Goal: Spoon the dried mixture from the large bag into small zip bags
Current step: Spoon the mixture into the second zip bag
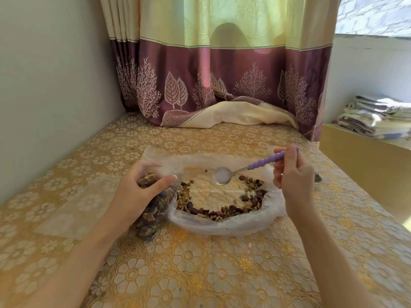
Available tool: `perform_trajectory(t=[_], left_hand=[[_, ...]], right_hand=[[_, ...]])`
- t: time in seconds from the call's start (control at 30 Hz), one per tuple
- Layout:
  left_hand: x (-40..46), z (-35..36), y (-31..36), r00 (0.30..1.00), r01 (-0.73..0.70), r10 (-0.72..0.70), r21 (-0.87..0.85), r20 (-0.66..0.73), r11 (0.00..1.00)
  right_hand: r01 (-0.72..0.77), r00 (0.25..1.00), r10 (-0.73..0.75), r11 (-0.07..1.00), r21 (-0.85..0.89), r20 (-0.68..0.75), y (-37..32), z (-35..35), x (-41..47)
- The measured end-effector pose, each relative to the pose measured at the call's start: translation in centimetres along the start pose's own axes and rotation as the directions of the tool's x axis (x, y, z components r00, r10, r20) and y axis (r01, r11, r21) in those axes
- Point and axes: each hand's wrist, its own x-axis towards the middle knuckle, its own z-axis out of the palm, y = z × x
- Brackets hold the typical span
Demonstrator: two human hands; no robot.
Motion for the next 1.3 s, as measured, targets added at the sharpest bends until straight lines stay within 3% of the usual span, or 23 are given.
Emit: perform_trajectory(t=[0.13,0.37,0.63,0.83,0.97,1.3], left_hand=[[0.0,0.0,-0.2,1.0,-0.005,0.005,0.002,-0.007,1.0],[0.2,0.0,-0.4,1.0,-0.013,0.013,0.008,-0.016,1.0],[0.2,-0.1,-0.7,1.0,-0.023,0.023,0.002,-0.017,1.0],[0.3,0.0,-0.8,1.0,-0.021,0.021,-0.006,-0.019,1.0],[0.3,0.0,-0.9,1.0,-0.014,0.014,-0.011,-0.019,1.0],[0.4,0.0,-0.9,0.999,-0.049,0.049,0.021,-0.008,0.999]], right_hand=[[0.04,0.997,-0.05,0.986,-0.164,-0.058,1.2,-1.6,1.6],[-0.008,0.999,0.003,0.99,-0.138,-0.037,1.1,-3.4,2.3],[-0.132,0.982,0.134,0.991,-0.023,0.131,0.6,-3.7,2.0],[-0.253,0.934,0.281,0.956,-0.146,0.221,0.3,-3.1,1.5],[-0.315,0.924,0.342,0.935,-0.163,0.171,0.4,-2.9,1.6],[-0.227,0.974,0.228,0.969,-0.095,-0.004,1.1,-3.2,2.0]])
